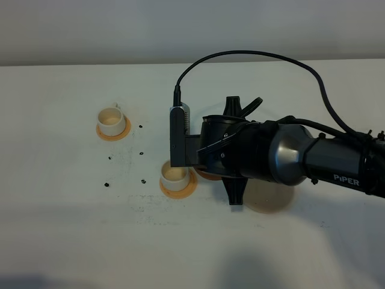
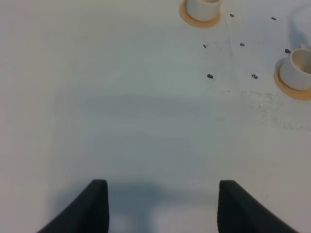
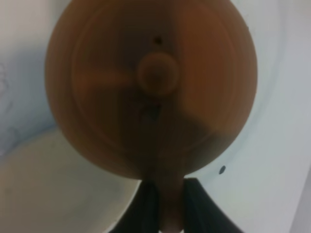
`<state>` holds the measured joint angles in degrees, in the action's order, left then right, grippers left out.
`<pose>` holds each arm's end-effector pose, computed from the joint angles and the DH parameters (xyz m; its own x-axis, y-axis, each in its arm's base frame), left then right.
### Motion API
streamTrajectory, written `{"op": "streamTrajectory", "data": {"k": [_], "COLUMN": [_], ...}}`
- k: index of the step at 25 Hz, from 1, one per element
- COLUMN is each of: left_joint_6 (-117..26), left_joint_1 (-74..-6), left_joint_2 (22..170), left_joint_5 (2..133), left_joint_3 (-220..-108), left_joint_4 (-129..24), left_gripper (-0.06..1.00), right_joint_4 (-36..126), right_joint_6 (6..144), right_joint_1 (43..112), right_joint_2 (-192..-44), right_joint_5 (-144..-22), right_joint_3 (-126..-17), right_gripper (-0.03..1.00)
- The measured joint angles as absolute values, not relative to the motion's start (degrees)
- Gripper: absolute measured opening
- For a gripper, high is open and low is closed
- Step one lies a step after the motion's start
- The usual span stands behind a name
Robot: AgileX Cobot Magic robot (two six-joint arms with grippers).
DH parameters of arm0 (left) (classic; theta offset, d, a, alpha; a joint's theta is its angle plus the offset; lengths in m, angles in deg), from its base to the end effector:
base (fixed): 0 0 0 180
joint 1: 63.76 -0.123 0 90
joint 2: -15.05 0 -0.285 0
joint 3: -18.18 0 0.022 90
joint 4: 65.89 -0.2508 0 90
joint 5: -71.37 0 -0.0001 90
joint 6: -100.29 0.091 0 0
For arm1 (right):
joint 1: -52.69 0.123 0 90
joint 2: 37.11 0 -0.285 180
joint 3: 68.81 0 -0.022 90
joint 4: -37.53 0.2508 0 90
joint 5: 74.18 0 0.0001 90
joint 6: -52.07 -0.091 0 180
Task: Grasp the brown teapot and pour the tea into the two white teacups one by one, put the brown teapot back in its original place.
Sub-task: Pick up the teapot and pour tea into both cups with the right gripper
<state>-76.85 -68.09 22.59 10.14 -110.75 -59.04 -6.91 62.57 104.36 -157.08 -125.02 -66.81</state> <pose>-0.0006 -0.0096 0.2649 -0.4936 -0.0452 -0.8685 0.0116 0.9982 -0.0586 0.2799 0.2743 0.1826 -0.0617 -0.9888 0.1358 -0.8149 -0.0287 -0.5789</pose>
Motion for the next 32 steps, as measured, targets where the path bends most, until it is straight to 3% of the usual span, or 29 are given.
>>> {"op": "streamTrajectory", "data": {"k": [32], "left_joint_6": [-76.8], "left_joint_1": [-68.1], "left_joint_2": [22.6], "left_joint_5": [10.1], "left_joint_3": [-110.7], "left_joint_4": [-59.1], "left_gripper": [0.48], "right_joint_4": [-15.0], "right_joint_6": [68.4], "right_joint_1": [105.8], "right_joint_2": [-157.4], "right_joint_5": [-124.8], "right_joint_3": [-66.8], "right_gripper": [0.12]}}
